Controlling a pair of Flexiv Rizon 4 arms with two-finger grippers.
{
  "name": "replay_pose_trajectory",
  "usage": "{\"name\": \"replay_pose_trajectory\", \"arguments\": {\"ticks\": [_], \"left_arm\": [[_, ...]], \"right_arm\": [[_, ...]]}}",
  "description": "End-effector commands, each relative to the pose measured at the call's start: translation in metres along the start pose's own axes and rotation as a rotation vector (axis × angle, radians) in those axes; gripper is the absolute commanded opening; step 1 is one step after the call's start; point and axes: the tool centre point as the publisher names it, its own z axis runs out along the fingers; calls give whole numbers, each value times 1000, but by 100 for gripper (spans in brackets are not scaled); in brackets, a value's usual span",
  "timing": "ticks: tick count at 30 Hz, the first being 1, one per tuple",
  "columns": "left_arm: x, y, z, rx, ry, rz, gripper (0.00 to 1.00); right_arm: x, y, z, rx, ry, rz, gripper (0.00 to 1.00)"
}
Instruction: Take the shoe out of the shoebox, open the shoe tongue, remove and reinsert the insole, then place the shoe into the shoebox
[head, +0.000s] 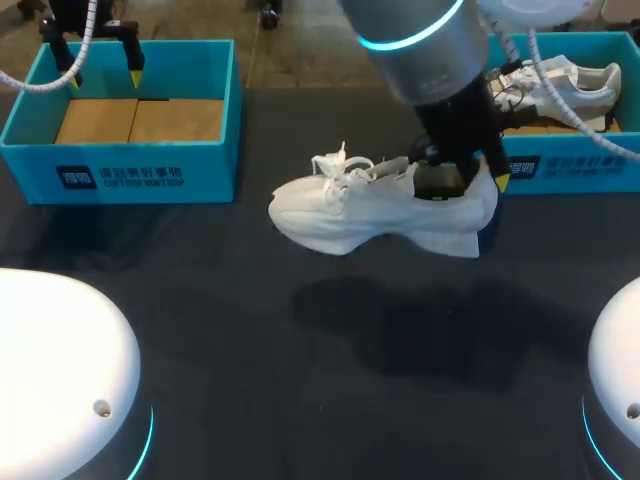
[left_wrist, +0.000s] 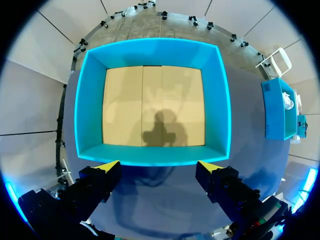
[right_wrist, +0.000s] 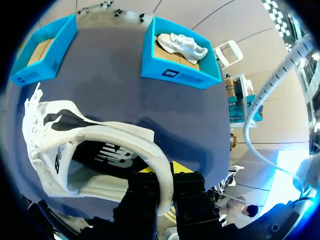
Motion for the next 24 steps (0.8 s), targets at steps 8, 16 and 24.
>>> {"name": "replay_pose_trajectory", "arguments": {"ticks": [8,16,24], "left_arm": [[0,0,-1,-2,-2,0,100],[0,0,-1,-2,-2,0,100],[0,0,-1,-2,-2,0,100]], "right_arm": [[58,-37,-12,-6,-43,30,0],[69,-47,-11,7,1,84,0],[69,-47,-11,7,1,84,0]]}}
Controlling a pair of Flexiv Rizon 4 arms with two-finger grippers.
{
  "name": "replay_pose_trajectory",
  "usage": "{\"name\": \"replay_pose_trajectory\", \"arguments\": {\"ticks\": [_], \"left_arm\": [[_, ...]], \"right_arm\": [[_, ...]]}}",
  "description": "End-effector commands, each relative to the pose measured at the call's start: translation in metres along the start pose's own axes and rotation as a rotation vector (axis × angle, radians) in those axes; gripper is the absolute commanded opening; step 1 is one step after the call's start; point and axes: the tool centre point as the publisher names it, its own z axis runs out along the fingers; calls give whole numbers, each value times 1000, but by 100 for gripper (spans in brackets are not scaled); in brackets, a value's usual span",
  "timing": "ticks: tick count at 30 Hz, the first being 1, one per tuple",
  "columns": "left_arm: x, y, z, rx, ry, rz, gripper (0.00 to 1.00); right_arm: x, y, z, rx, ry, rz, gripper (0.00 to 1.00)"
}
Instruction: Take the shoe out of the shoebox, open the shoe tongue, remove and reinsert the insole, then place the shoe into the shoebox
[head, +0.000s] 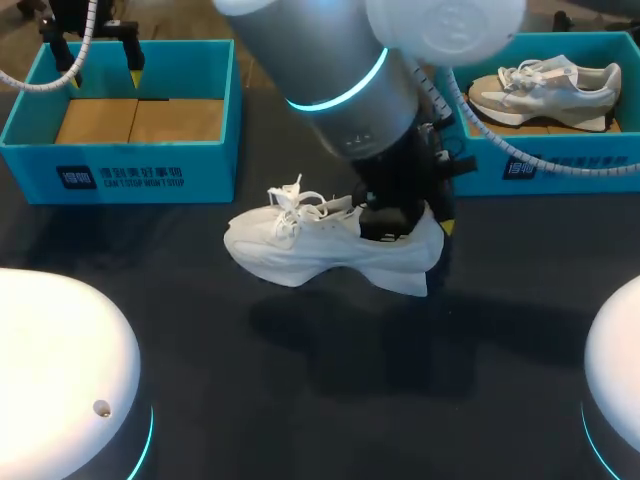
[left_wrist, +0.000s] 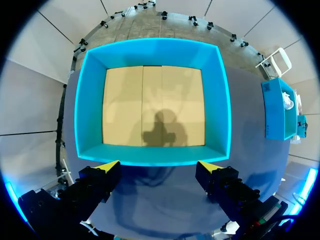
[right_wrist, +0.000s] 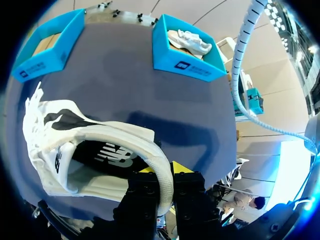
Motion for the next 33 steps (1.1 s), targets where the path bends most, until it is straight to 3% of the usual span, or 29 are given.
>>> {"name": "replay_pose_trajectory", "arguments": {"ticks": [1,5,21,28,33], "left_arm": [[0,0,-1,-2,-2,0,100],[0,0,-1,-2,-2,0,100],[0,0,-1,-2,-2,0,100],[0,0,-1,-2,-2,0,100],[0,0,-1,-2,-2,0,100]], "right_arm": [[4,-8,-3,-6,-7,48,0],[4,-8,-3,-6,-7,48,0],[61,1,80,2,80,39,0],[71,1,109,6,101,48,0],[66,2,127,-9,111,60,0]]}}
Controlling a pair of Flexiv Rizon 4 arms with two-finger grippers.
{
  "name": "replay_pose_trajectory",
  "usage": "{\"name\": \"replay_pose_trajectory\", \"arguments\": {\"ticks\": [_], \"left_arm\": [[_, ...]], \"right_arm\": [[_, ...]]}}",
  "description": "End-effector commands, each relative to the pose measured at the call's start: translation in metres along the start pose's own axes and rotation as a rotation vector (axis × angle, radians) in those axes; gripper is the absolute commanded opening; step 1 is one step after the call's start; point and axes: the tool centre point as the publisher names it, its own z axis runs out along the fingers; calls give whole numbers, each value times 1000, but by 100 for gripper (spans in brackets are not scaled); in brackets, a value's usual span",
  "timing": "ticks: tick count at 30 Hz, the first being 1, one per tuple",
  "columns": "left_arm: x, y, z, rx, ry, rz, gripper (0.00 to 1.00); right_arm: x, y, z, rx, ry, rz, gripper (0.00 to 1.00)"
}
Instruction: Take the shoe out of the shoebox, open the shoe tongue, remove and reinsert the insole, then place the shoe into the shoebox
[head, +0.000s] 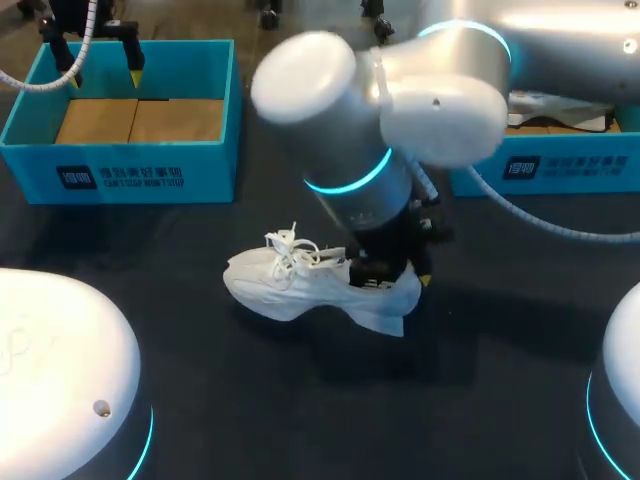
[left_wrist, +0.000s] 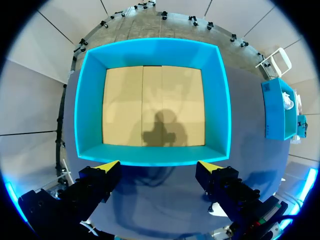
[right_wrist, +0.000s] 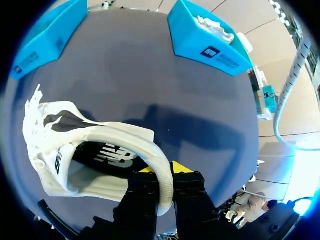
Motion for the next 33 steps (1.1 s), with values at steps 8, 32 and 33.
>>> {"name": "replay_pose_trajectory", "arguments": {"ticks": [8,32,33], "left_arm": [[0,0,-1,-1,-2,0,100],[0,0,-1,-1,-2,0,100],[0,0,-1,-1,-2,0,100]], "right_arm": [[-21,4,26,-37,-2,9,0],[-23,11,83,0,72,47,0],[-23,11,84,2,73,44,0]]}}
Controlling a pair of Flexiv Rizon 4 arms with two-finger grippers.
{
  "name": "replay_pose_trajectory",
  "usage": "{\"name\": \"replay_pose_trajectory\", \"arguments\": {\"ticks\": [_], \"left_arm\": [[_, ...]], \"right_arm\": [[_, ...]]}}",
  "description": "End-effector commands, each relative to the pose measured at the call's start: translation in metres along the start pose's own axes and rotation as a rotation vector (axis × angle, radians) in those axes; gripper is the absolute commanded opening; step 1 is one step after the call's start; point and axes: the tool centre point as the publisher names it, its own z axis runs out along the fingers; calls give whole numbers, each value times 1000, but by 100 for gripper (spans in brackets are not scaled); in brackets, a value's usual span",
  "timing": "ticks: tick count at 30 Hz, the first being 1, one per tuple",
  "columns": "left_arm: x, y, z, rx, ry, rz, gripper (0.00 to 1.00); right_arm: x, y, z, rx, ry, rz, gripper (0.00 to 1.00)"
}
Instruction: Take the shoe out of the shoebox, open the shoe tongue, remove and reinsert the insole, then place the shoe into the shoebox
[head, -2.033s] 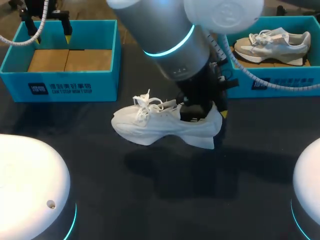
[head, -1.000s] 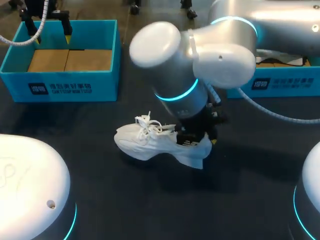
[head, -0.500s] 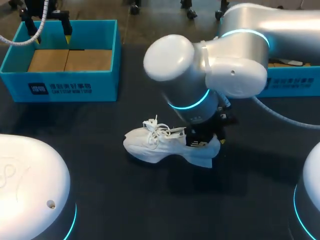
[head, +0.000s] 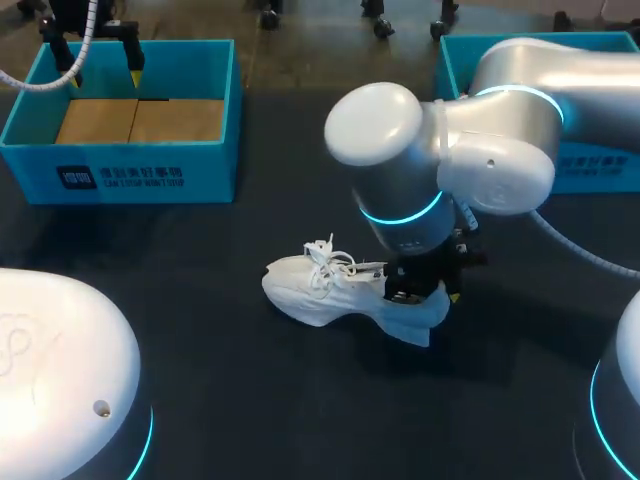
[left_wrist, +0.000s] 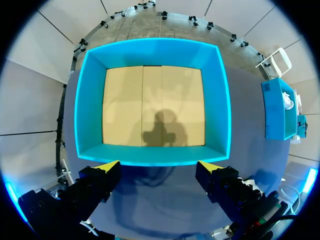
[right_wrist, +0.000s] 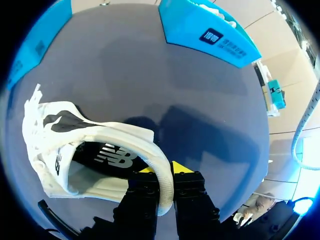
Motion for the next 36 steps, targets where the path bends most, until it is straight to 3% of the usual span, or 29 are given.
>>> {"name": "replay_pose_trajectory", "arguments": {"ticks": [1,3,4,9,14,21,36], "left_arm": [[0,0,-1,-1,-2,0,100],[0,0,-1,-1,-2,0,100],[0,0,-1,-1,-2,0,100],[0,0,-1,-1,-2,0,100],[0,0,-1,-1,-2,0,100],[0,0,-1,-1,-2,0,100],[0,0,-1,-1,-2,0,100]], "right_arm": [[-3,-1,6,6,26,-2,0],[-3,-1,5,3,31,-11,46],[-3,-1,4,7,38,-13,99],[-10,0,-13,0,71,-17,100],[-18,0,-30,45,109,-121,100],[-25,2,-40,16,188,-216,100],[-33,27,-57,-163,375,-623,100]]}}
